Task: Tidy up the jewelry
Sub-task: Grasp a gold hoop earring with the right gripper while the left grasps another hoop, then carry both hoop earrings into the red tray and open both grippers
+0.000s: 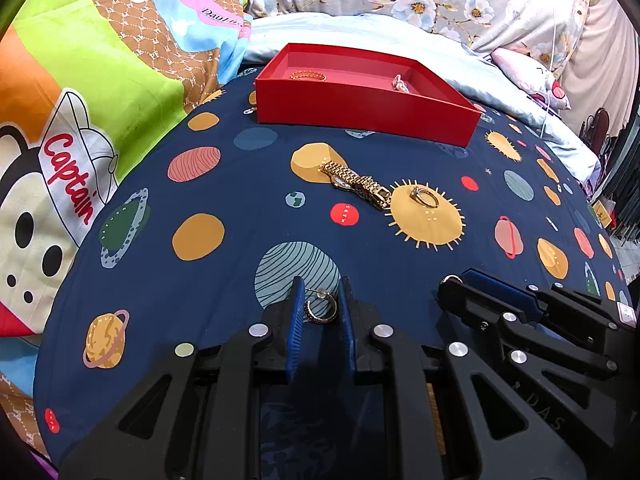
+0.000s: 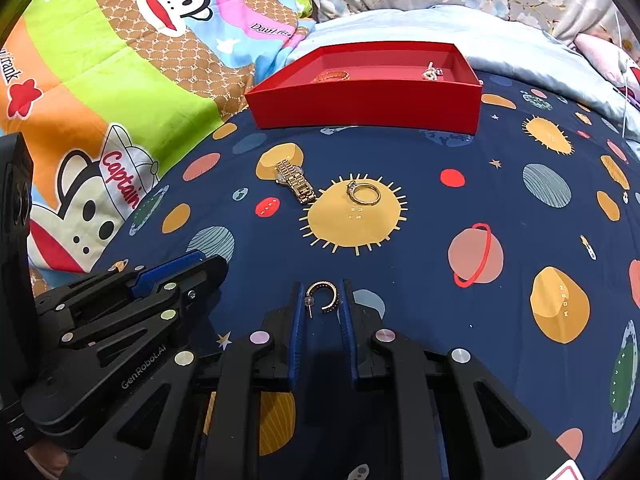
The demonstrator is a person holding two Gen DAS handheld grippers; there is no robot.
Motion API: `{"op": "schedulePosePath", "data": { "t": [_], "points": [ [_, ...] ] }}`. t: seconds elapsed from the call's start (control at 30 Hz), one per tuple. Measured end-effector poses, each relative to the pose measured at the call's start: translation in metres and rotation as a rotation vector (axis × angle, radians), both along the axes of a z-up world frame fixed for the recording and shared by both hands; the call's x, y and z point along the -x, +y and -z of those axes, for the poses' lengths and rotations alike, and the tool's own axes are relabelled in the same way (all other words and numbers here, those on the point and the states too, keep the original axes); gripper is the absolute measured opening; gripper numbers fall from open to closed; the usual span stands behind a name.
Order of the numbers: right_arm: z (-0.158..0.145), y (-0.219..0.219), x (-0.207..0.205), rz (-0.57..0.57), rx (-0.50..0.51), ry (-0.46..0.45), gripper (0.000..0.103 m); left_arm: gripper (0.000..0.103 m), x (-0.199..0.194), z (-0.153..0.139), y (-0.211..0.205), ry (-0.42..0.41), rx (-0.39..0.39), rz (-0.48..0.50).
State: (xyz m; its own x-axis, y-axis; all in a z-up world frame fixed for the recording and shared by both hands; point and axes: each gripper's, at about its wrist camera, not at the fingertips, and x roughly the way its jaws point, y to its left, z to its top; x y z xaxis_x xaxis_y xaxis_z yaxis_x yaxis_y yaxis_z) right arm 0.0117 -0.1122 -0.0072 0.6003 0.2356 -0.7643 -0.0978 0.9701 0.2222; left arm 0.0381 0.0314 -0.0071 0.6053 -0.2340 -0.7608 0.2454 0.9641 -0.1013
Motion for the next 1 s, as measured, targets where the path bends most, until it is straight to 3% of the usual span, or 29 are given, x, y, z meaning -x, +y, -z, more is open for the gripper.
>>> {"op": "schedulePosePath", "data": {
  "t": [0.57, 0.7, 0.83, 1.0],
  "points": [
    [-0.008, -0.022, -0.001, 0.061, -0.048, -0.013, 0.017, 0.016, -0.004, -0.002, -0.007, 0.004, -0.041, -0.009],
    [-0.03, -0.047, -0.018, 0.094, -0.075, -0.054, 0.017, 0.016, -0.02, -0.021, -0.009, -0.011, 0.007, -0.009],
    [-0.055, -0.068, -0.043, 0.12, -0.048, -0.125, 0.016, 0.016, -0.046, -0.056, -0.014, -0.107, 0.016, -0.018],
    [-0.08, -0.088, -0.085, 0.133, -0.058, -0.182, 0.016, 0.016, -0.086, -0.085, -0.021, -0.157, 0.028, -0.034]
  ]
}}
